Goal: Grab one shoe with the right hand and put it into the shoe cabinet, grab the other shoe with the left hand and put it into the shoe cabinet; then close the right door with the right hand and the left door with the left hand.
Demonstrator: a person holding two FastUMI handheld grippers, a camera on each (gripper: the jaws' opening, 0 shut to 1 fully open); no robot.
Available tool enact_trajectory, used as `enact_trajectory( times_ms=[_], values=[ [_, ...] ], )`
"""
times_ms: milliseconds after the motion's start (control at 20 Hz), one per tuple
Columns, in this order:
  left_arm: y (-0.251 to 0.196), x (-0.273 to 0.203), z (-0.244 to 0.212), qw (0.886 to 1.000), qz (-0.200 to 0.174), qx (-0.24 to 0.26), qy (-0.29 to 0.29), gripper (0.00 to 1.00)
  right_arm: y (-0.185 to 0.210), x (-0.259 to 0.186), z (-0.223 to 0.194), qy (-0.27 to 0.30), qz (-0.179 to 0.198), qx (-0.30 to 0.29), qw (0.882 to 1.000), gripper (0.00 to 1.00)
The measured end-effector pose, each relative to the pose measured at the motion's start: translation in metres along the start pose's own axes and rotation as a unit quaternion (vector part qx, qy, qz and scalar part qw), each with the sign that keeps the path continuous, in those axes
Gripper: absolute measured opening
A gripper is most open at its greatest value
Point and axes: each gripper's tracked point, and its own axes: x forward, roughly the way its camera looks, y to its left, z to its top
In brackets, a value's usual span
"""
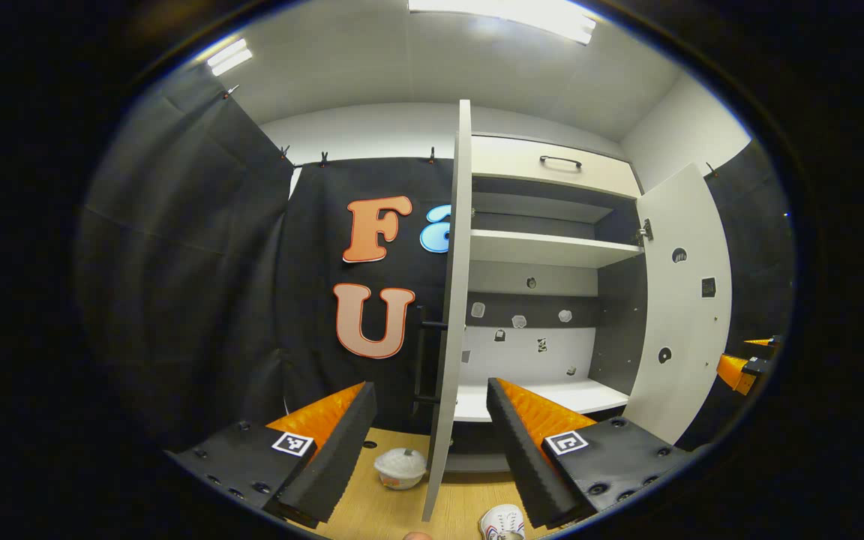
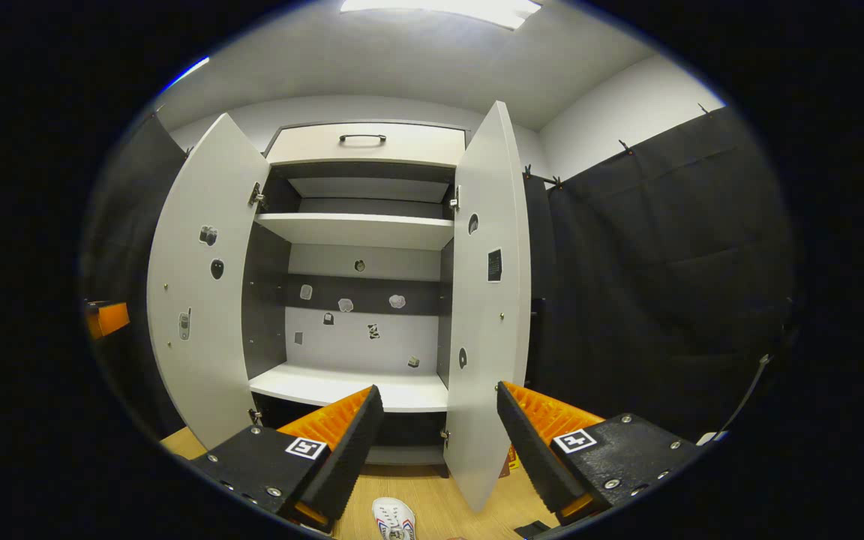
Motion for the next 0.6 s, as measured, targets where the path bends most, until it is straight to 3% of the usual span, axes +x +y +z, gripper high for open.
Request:
enact_trajectory(
  times_ms=[300, 600],
  values=[
    [-0.004, 0.004, 0.001, 1.0, -0.005, 0.003, -0.003, 0.96, -0.003, 0.002, -0.009, 0.006, -0.005, -0.014, 1.0, 0.94],
    [-0.007, 0.009, -0.008, 1.0, -0.011, 0.002, 0.009, 0.96, 0.006, 0.014, -0.056, 0.029, 0.004, -0.02, 0.999, 0.94]
  ],
)
